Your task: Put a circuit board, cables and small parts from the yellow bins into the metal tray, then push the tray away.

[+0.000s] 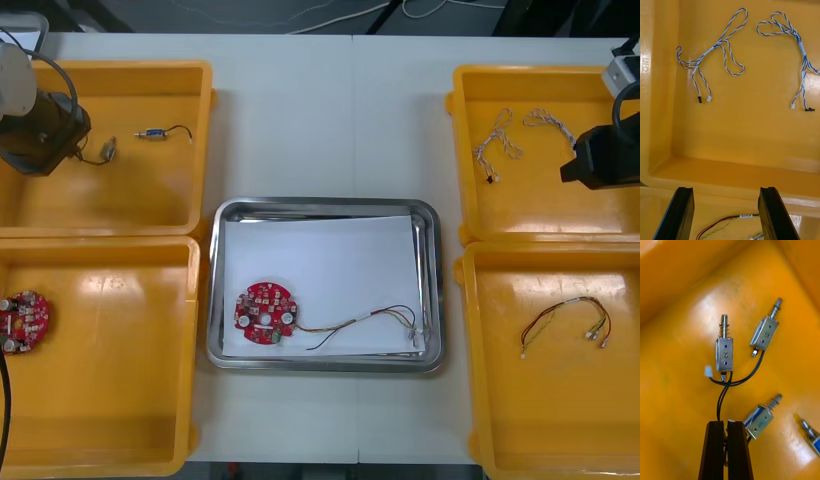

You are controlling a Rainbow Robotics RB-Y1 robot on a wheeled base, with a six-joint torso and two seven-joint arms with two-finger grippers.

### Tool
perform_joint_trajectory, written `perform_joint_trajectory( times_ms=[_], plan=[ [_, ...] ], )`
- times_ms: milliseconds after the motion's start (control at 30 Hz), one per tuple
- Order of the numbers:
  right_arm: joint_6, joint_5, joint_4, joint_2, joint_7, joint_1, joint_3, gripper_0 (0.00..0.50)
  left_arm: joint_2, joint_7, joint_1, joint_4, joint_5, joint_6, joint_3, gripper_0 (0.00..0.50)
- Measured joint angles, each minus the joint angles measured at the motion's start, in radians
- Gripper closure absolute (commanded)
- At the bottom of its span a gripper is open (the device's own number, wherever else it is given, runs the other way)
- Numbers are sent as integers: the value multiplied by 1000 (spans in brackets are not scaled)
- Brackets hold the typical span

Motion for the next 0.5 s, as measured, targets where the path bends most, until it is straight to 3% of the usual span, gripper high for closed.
perform_joint_trajectory(
  times_ms=[233, 500],
  plan=[
    [-86, 6, 37, 0, 10, -4, 26, 0, 0, 0, 35, -125, 23, 126, 0, 500],
    [-179, 29, 91, 0, 19, -18, 80, 0, 0, 0, 35, -158, 36, 179, 5, 500]
  ],
)
